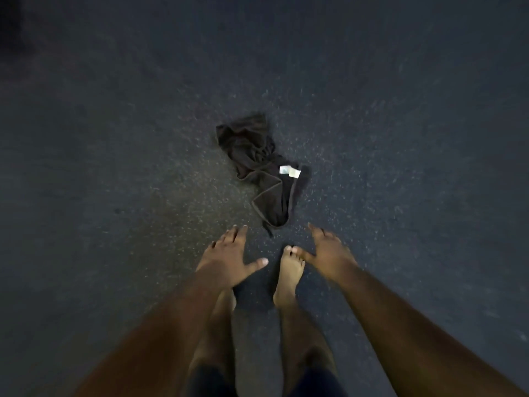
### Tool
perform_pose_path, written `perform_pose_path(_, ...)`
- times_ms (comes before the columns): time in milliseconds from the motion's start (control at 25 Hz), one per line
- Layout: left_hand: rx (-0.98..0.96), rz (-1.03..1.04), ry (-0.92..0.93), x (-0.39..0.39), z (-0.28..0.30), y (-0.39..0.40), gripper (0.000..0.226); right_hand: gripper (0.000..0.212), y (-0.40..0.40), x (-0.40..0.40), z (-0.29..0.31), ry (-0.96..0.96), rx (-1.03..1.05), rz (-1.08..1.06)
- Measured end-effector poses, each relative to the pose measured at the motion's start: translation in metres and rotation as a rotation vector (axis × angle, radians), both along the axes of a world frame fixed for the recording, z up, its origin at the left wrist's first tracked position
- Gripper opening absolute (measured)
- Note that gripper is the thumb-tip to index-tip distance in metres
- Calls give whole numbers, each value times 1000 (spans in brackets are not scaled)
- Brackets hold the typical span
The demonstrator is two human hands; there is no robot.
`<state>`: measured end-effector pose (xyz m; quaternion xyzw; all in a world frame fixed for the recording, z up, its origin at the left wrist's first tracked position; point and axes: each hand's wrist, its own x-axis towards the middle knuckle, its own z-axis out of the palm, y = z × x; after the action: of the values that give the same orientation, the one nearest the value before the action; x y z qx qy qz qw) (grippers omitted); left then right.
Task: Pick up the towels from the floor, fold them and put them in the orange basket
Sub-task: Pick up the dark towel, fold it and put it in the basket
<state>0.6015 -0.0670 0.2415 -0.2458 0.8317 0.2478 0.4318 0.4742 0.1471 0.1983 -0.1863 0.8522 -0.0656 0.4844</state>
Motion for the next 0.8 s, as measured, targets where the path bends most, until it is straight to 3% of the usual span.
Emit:
perform_pose_path(160, 34, -69, -72, -29, -123, -23, 107, 81, -14, -24, -115, -21, 90, 1)
perform_pose_path(400, 74, -170, -147, -41, -264, -54, 106, 65, -49, -24, -265, -71, 251, -93)
perform_pose_path(600, 53, -221, -88, -40, -339, -67, 107, 62, -59, -19, -344, -14, 368, -162)
perform_pose_path(800, 52, -264, -102, -30, -369, -75, 106, 52, -68, -13, -380, -40, 454, -194)
